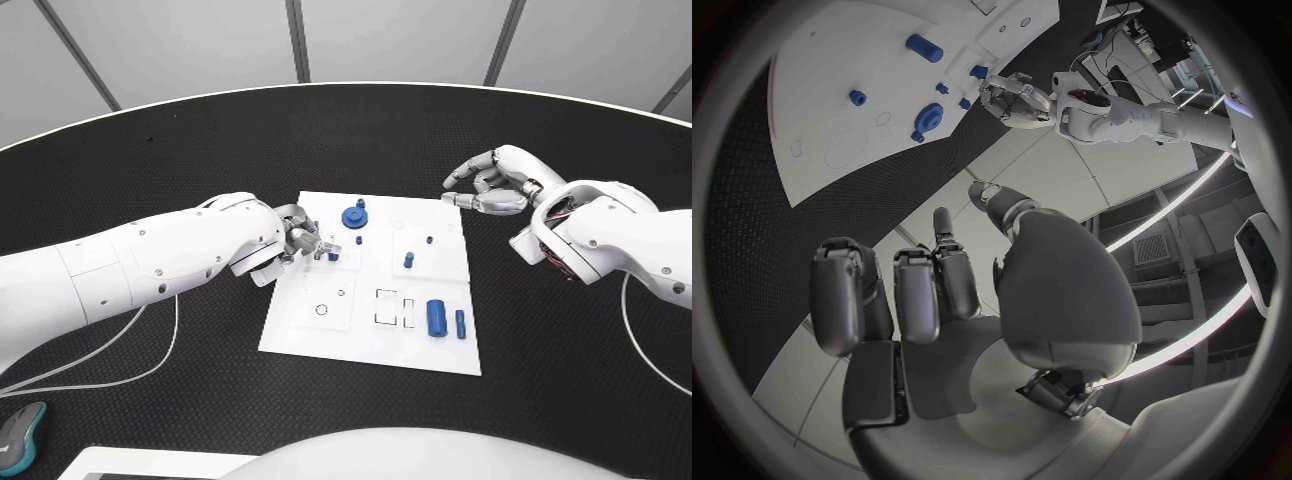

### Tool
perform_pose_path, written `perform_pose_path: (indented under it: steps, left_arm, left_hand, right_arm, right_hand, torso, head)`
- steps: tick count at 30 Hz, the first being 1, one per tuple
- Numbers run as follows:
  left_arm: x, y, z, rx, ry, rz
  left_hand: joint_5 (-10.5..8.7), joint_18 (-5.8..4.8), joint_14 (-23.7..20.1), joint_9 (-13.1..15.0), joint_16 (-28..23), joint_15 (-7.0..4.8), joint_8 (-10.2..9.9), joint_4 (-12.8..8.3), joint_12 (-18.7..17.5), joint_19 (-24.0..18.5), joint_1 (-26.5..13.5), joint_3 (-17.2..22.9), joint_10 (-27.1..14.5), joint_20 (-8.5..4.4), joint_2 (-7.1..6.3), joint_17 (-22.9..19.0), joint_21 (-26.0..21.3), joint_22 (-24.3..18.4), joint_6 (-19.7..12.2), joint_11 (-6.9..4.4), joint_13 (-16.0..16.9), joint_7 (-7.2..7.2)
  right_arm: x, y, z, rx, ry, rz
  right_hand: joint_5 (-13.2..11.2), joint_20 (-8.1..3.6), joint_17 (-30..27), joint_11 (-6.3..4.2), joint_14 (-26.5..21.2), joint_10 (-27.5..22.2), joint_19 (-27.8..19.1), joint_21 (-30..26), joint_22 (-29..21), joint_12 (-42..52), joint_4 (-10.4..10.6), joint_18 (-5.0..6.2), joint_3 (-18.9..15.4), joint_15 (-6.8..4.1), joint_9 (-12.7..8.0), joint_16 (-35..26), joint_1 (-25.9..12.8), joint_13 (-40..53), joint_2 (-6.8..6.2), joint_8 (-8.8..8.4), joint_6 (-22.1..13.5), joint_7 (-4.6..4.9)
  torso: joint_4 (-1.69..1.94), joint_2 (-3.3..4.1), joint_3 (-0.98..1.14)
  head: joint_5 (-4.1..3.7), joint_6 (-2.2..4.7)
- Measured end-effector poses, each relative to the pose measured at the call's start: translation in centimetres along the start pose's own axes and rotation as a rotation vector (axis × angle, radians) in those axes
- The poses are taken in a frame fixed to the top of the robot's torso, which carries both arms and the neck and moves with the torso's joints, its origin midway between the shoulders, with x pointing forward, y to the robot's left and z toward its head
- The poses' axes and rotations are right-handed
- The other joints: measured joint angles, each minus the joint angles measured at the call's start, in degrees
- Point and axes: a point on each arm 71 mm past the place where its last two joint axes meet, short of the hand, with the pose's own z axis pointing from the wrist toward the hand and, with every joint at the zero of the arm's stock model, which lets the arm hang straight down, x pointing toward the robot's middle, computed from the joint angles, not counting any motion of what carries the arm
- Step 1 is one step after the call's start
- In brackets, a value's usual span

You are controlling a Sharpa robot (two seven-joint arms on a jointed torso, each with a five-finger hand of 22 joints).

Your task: Assemble the parts on the task board

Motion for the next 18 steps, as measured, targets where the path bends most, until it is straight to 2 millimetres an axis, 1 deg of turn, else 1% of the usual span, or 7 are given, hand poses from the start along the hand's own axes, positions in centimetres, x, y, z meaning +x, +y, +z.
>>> perform_pose_path:
  steps: [6,8,12,17,18]
  left_arm:
    - [0.12,-0.21,0.16,0.003,0.003,0.002]
    - [0.15,-0.26,0.21,0.003,0.005,0.001]
    - [0.22,-0.31,0.30,0.000,0.014,0.002]
    - [0.32,-0.38,0.39,-0.003,0.027,0.006]
    - [0.34,-0.39,0.40,-0.004,0.030,0.008]
  left_hand:
    - [0.00,0.00,0.00,-0.33,0.00,0.00,0.00,-0.16,0.00,0.19,0.74,-0.15,0.00,-0.19,0.74,0.00,0.00,0.00,0.00,0.00,0.00,0.00]
    - [0.00,0.00,0.00,-0.45,0.00,0.00,0.00,-0.16,0.00,0.20,0.80,-0.15,0.00,-0.20,0.80,0.00,0.00,0.07,0.20,0.00,0.00,-0.20]
    - [0.00,0.00,0.00,-0.82,0.00,0.00,0.00,-0.16,0.00,0.20,1.61,-0.15,0.00,-0.20,1.61,0.00,0.00,0.13,0.42,0.00,-0.05,0.01]
    - [0.00,0.00,0.00,-1.12,0.00,0.00,0.00,-0.33,0.00,0.20,2.20,0.02,0.00,-0.20,1.77,0.00,0.00,0.13,0.42,0.00,-0.16,0.01]
    - [0.00,0.00,0.00,-1.25,0.00,0.00,0.00,-0.48,0.00,0.20,2.60,0.17,0.00,-0.20,2.04,0.00,0.00,0.13,0.42,0.00,-0.19,0.01]
  right_arm:
    - [0.03,0.02,0.01,0.000,0.001,0.000]
    - [0.04,0.03,0.02,-0.001,0.002,0.000]
    - [0.06,0.04,0.03,-0.001,0.003,0.000]
    - [0.08,0.05,0.04,-0.001,0.004,0.000]
    - [0.08,0.05,0.05,-0.001,0.004,0.000]
  right_hand:
    - [0.00,0.00,0.00,0.00,0.00,0.00,0.00,0.00,0.00,0.00,0.00,0.00,0.00,0.00,0.00,0.00,0.00,0.00,0.00,0.00,0.00,0.00]
    - [0.00,0.00,0.00,0.00,0.00,0.00,0.00,0.00,0.00,0.00,0.00,0.00,0.00,0.00,0.00,0.00,0.00,0.01,0.00,0.00,0.00,0.00]
    - [0.00,0.00,0.00,0.00,0.00,0.00,0.00,0.00,0.00,0.00,0.00,0.01,0.00,0.00,0.00,0.00,0.00,0.05,0.00,0.00,0.00,0.00]
    - [0.00,0.00,-0.01,0.00,0.00,0.00,0.00,0.00,0.00,0.00,0.00,0.00,0.00,0.00,0.00,0.00,0.00,0.04,0.00,0.00,0.00,0.00]
    - [0.03,0.00,-0.01,0.00,0.00,0.00,0.00,0.00,0.00,0.00,0.00,0.00,0.00,0.00,0.00,0.00,0.00,0.04,0.00,0.03,-0.01,0.01]
  torso:
    - [0.02,0.01,0.00]
    - [0.03,0.01,0.00]
    - [0.02,0.00,0.00]
    - [0.03,-0.03,0.00]
    - [0.03,-0.03,0.00]
  head:
    - [-0.08,-0.04]
    - [-0.09,-0.07]
    - [-0.15,-0.18]
    - [-0.19,-0.29]
    - [-0.19,-0.31]
